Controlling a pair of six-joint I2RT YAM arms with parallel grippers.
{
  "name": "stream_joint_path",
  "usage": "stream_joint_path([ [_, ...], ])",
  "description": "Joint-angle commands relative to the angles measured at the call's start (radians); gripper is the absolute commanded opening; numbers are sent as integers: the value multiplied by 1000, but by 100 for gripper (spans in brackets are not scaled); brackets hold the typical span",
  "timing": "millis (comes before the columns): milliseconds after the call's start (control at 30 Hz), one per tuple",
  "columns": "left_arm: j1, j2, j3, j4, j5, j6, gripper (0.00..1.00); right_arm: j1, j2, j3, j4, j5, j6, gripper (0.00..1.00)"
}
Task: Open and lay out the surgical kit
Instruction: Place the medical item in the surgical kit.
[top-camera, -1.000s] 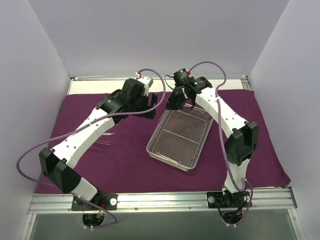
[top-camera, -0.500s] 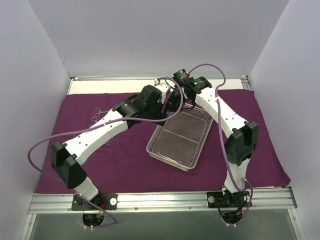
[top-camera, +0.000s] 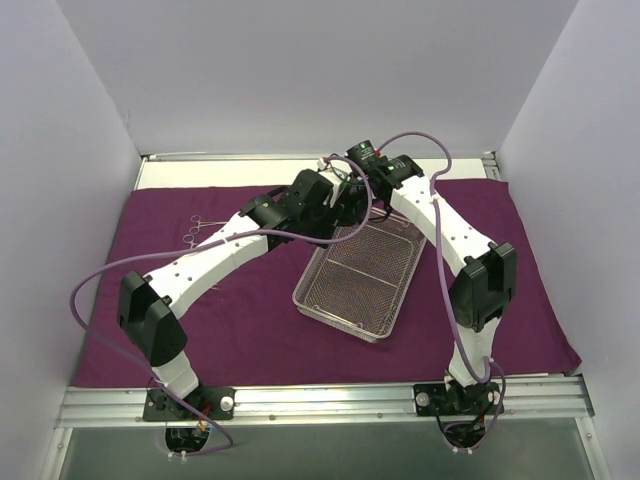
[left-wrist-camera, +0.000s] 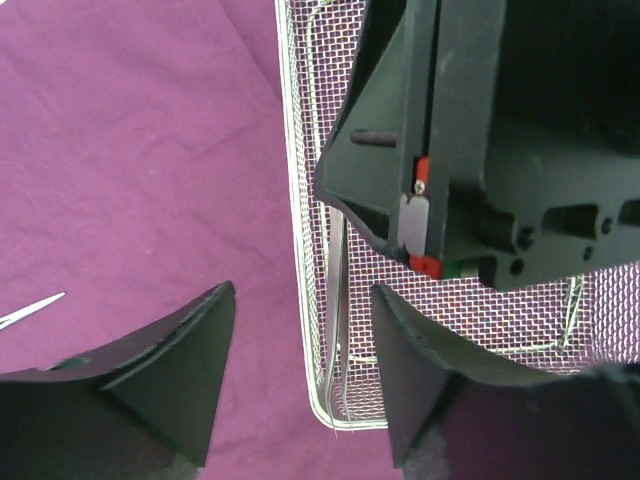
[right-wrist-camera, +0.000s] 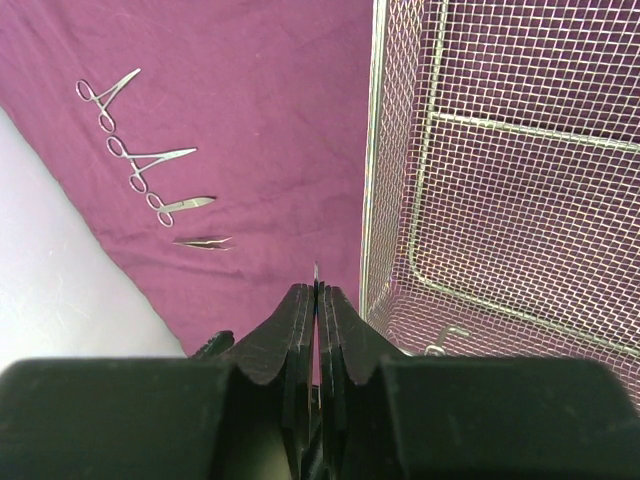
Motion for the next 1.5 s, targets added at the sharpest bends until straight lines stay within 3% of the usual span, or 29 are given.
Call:
stream_joint_path([
  [0, -7, 16, 51, 8, -22, 29, 63, 11, -59, -6, -10, -12, 20, 0],
  [267, -8, 13, 30, 18, -23, 51, 57, 10, -62, -8, -4, -24, 35, 0],
  [367, -13, -1, 10, 35, -14, 56, 69, 8, -62, -8, -4, -22, 41, 0],
  [467, -18, -2, 1, 37, -9, 57, 69, 11, -61, -6, 0, -32, 49, 0],
  [633, -19, 10, -12, 41, 0, 59, 55, 10, -65, -9, 0, -39, 58, 0],
  [900, -22, 2, -42, 52, -15, 66, 42, 11, -75, -18, 10, -48, 78, 0],
  [1167, -22, -21, -41, 51, -57, 60, 3, 16, -73, -26, 13, -45, 71, 1],
  [1267, -21, -42, -49, 55, -78, 49, 2, 14, -72, -20, 11, -32, 58, 19],
  [1333, -19, -54, -59, 58, -97, 31, 2, 11, -69, -17, 11, -24, 48, 25],
  [1467, 1, -108, -96, 65, -112, -13, 2, -24, -68, -26, 16, -24, 23, 46],
])
